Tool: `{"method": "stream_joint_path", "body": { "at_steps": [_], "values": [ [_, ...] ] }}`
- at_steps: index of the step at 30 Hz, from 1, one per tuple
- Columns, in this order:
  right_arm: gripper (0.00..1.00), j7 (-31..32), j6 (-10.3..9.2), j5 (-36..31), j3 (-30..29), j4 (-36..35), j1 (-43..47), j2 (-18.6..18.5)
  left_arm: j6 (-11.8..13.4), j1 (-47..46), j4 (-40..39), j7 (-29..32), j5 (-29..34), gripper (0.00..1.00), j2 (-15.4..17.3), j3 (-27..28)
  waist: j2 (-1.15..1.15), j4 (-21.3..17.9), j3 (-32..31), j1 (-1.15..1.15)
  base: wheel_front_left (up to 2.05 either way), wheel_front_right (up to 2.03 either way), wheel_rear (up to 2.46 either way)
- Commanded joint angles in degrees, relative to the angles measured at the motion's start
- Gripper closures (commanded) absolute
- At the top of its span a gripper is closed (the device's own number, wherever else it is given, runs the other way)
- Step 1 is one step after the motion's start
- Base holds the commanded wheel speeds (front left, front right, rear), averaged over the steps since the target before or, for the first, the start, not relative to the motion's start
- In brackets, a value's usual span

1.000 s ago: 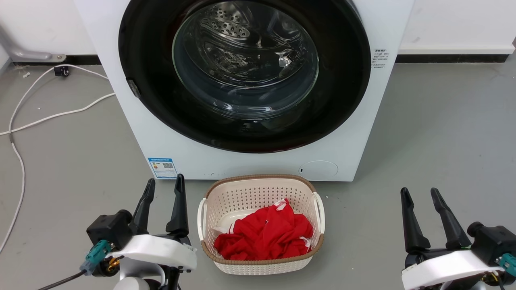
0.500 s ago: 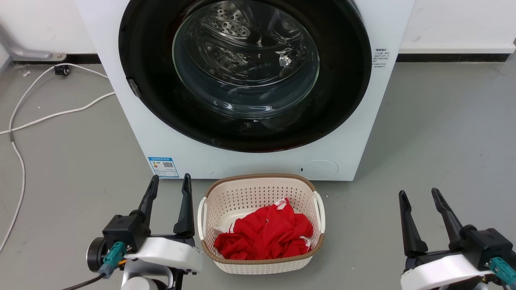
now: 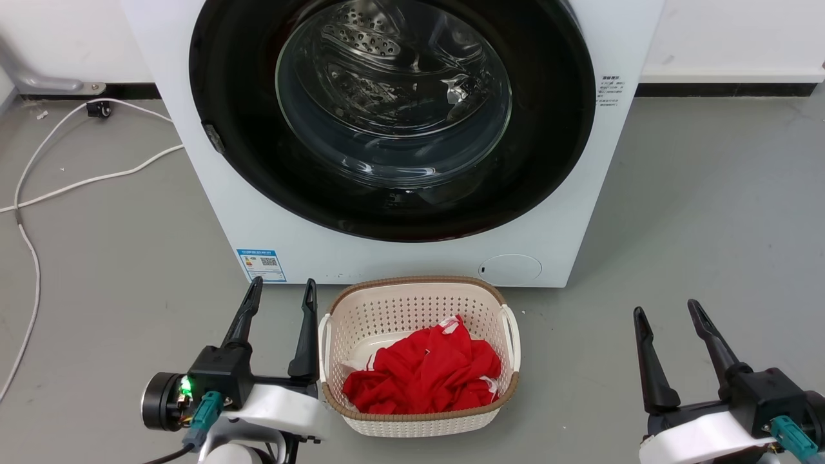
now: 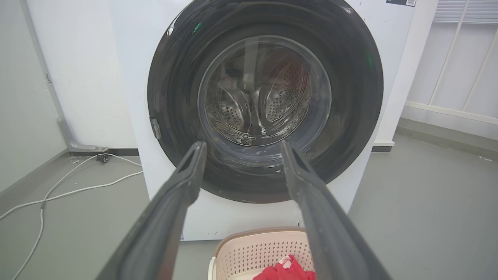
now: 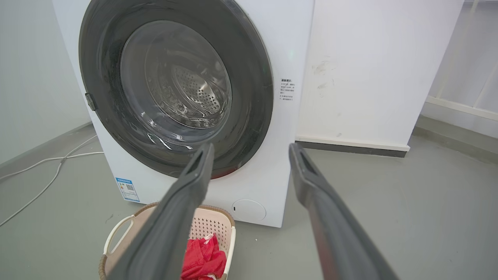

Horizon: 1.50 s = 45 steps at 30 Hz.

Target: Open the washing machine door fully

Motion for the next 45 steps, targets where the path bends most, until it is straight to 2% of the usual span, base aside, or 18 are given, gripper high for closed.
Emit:
{"method": "stream_joint_path", "body": {
  "at_steps": [1, 12, 26, 28, 29, 39, 41, 45],
  "values": [
    [0.00, -0.6, -0.04, -0.9, 0.0, -0.5, 0.5, 0.2, 0.3, 0.2, -0.3, -0.4, 1.2, 0.00, 0.1, -0.1, 0.00, 0.0, 0.0, -0.01, 0.00, 0.00, 0.00],
    [0.00, -1.2, -0.04, -3.4, 0.0, -0.6, 1.2, 0.3, 1.4, 0.4, -0.7, -1.5, 4.9, 0.00, 0.0, -0.7, 0.00, 0.0, 0.2, -0.01, 0.00, 0.00, 0.00],
    [0.00, -1.0, -0.04, -1.8, -0.3, -0.1, 0.9, 0.2, 1.6, 0.8, -0.3, -1.4, 3.9, 0.00, 0.0, -0.5, 0.00, -0.5, 0.3, -0.01, 0.00, 0.00, 0.00],
    [0.88, -0.7, -0.04, -1.2, -0.1, 0.0, 0.8, 0.2, 1.6, 0.8, -0.3, -1.4, 3.9, 0.00, 0.0, -0.5, 0.00, -0.6, 0.3, -0.01, 0.00, 0.00, 0.00],
    [1.00, -0.8, -0.04, -0.9, -0.1, 0.0, 0.8, 0.2, 1.6, 0.8, -0.3, -1.4, 3.9, 0.00, 0.0, -0.5, 0.00, -0.6, 0.3, -0.01, 0.00, 0.00, 0.00],
    [1.00, -1.0, -0.04, 5.0, -0.3, 0.0, 0.5, 0.2, 1.7, 0.7, -0.2, -1.4, 3.7, 0.00, 0.0, -0.3, 0.00, -0.6, 0.4, -0.01, 0.00, 0.00, 0.00],
    [1.00, -0.8, -0.04, 8.0, -0.6, 0.3, 0.4, 0.2, 1.6, 0.7, -0.1, -1.4, 3.6, 0.00, 0.0, -0.3, 0.00, -0.5, 0.5, -0.01, 0.00, 0.00, 0.00],
    [1.00, -1.3, -0.03, 21.5, -1.2, 0.0, -0.2, 0.2, 1.5, 0.8, -0.1, -1.4, 3.5, 0.00, 0.0, -0.4, 0.00, -0.4, 0.5, -0.01, 0.00, 0.00, 0.00]
  ]
}}
